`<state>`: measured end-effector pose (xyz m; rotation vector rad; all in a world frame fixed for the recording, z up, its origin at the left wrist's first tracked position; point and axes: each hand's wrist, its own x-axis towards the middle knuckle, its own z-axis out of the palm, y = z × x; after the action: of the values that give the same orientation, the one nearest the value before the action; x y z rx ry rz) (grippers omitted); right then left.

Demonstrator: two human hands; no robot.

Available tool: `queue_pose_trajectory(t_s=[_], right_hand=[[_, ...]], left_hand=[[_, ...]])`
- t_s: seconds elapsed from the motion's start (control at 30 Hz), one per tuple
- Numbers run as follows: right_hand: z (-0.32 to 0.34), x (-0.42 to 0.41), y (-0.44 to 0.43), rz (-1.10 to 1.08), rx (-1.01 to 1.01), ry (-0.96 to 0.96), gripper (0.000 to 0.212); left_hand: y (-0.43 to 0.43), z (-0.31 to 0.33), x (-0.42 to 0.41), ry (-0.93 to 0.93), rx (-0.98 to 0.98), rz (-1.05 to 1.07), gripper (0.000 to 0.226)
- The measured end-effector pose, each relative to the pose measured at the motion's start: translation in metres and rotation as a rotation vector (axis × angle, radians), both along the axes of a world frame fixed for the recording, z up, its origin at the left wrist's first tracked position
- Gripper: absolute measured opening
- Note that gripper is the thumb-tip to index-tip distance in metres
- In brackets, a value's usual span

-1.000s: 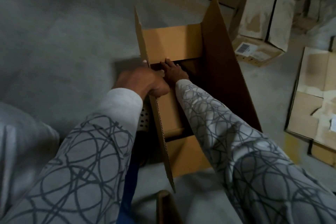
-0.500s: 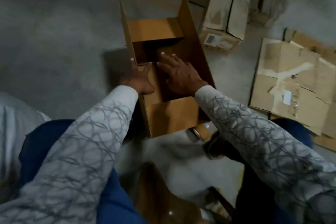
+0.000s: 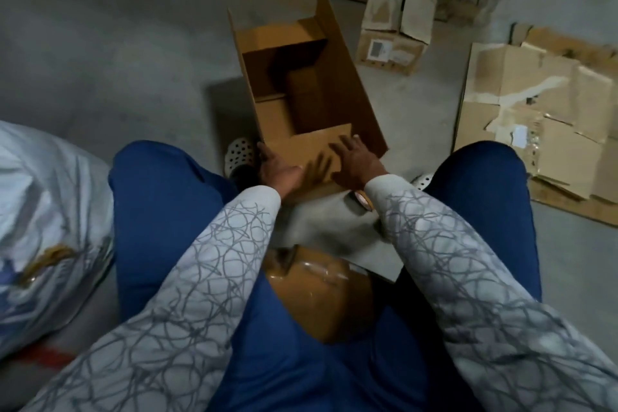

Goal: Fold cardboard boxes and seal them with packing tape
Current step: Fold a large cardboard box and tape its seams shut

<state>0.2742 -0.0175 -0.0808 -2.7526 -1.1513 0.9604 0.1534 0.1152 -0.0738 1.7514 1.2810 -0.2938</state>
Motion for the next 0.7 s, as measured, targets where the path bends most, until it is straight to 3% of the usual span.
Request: queue_pose_trajectory(t_s=[0.13,0.3,0.5,0.6,0.7], right_hand=[[-0.024,-0.027,-0.005,0.161,-0.121,-0.031,0.081],[-0.045,-0.037,-0.003,0.129,-0.184,0.047,0.085],[-0.070,-0.038,0.012,0.053,-0.194,0.126,0.083],[-0.071,-0.038,0.024,0.023,-0.195,0.122,0.075],[-0.078,-0.036,0.034,0.076,-0.185,0.121,0.062]], left_hand=[[-0.006,0.002,-0.008,0.031,0.054,-0.164,0.123],[-0.009,-0.015,-0.009,-0.061,0.039,-0.236,0.114],[-0.012,-0.042,-0.003,-0.092,0.211,-0.256,0.101],[-0.010,-0.052,0.002,-0.091,0.370,-0.291,0.093],[-0.010,-0.064,0.008,-0.031,0.386,-0.444,0.097]])
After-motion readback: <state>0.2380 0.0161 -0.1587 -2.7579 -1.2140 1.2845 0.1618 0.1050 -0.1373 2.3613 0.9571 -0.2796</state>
